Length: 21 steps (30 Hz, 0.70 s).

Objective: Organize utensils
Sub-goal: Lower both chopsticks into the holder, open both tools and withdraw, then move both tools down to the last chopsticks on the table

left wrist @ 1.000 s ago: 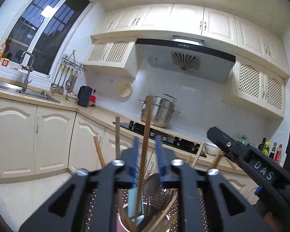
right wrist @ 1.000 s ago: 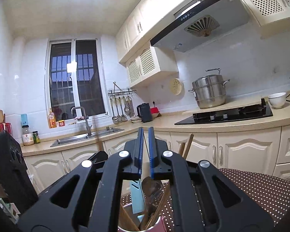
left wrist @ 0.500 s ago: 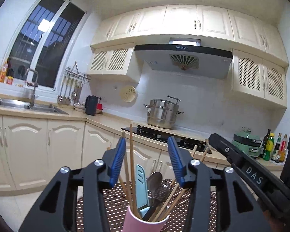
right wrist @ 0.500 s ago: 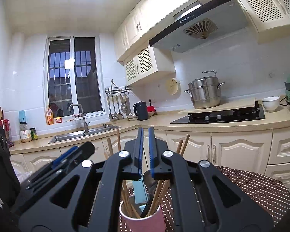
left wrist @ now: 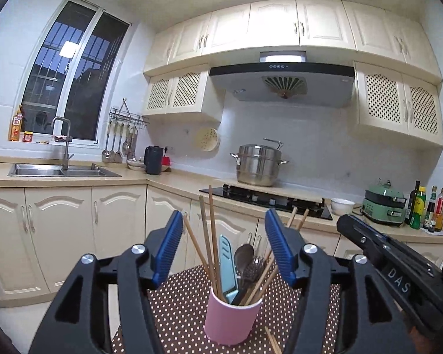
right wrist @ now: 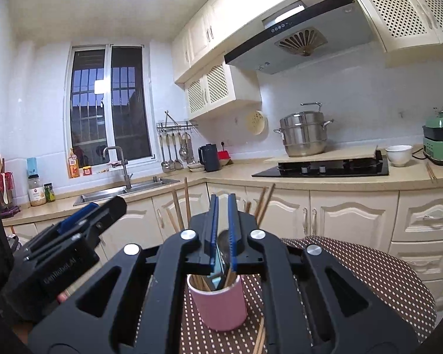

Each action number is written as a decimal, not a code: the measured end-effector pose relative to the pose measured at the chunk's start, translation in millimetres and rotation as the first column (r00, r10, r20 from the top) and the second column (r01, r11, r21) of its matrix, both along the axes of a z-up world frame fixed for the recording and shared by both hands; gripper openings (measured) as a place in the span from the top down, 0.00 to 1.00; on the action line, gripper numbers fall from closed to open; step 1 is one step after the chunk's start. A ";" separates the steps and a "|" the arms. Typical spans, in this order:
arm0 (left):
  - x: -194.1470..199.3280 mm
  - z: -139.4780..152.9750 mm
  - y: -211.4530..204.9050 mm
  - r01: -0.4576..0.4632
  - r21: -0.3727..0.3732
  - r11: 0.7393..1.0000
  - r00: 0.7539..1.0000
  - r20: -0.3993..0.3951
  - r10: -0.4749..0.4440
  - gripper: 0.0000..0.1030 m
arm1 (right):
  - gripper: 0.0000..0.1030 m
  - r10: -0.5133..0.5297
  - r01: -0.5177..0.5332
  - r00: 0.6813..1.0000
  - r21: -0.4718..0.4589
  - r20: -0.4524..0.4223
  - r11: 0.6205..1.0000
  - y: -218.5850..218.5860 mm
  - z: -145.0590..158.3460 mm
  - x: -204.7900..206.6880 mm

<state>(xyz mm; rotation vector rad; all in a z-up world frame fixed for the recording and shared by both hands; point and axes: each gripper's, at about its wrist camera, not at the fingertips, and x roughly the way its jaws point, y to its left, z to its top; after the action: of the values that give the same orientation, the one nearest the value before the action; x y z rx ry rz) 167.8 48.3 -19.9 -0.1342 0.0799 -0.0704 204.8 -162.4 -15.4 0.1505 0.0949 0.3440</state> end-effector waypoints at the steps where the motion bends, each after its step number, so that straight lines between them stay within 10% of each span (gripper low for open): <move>1: -2.0 -0.7 -1.1 0.003 0.003 1.000 1.000 -0.013 -0.003 0.40 | 0.78 -0.005 0.005 1.000 -0.002 -0.009 1.000 -1.7 -1.5 -3.0; 4: -6.7 -5.0 -6.6 0.006 0.025 1.000 0.998 -0.055 -0.004 0.39 | 0.53 -0.021 0.021 0.999 -0.005 -0.031 1.000 -8.9 -6.4 -11.5; 21: 3.3 -59.6 -52.2 0.101 0.138 0.985 0.918 -0.394 -0.039 0.34 | 0.38 -0.113 0.099 0.946 -0.059 -0.303 0.993 -56.9 -65.4 -16.8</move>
<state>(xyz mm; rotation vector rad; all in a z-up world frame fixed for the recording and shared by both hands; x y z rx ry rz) 171.1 -3.9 -79.5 0.0135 0.4900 -0.1081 187.9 -219.3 -80.9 0.1643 0.3996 0.2087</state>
